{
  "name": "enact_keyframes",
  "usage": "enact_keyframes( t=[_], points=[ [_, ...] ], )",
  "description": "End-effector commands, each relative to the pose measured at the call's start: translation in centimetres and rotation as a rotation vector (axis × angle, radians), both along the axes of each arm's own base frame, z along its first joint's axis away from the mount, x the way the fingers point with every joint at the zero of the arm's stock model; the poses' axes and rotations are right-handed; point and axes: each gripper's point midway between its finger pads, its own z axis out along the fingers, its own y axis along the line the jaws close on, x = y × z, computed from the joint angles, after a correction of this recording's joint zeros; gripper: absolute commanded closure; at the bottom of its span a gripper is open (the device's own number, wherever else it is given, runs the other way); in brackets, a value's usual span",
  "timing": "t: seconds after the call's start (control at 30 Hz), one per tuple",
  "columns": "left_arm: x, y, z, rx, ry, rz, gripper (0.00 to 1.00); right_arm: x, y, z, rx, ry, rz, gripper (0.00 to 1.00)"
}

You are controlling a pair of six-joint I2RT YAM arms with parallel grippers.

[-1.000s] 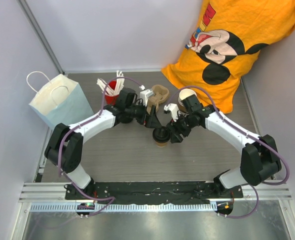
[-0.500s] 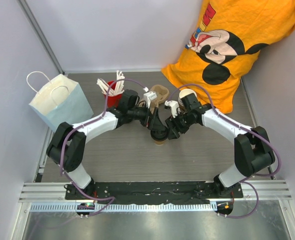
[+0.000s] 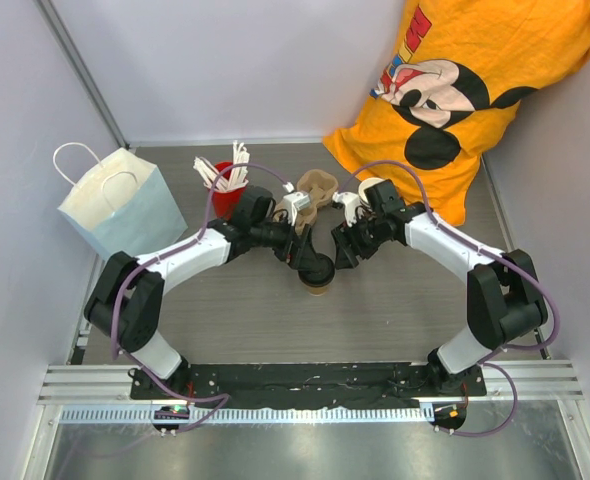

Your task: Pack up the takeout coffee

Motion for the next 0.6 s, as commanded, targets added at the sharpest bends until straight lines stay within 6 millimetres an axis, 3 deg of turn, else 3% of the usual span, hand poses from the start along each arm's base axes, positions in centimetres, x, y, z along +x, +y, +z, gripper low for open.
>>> enact_keyframes(
  t=[0.0, 0.27, 0.43, 0.57],
  points=[
    [0.7, 0.8, 0.5, 0.047, -0.117, 0.007, 0.15, 2.1, 0.2, 2.8, 0.036, -0.099, -0.017, 0.33],
    [3.6, 0.5, 0.7, 0.107, -0.259, -0.012, 0.25, 1.9, -2.2, 6.9, 0.027, -0.172, 0.004, 0.34],
    [3.5, 0.0, 1.2, 0.093, -0.271, -0.030, 0.29, 1.1, -3.1, 8.5, 0.034, -0.204, 0.005, 0.34],
    [3.2, -0.5, 1.1, 0.104, -0.300, -0.065, 0.41, 0.6, -3.3, 9.4, 0.041, -0.212, 0.015, 0.34]
  ],
)
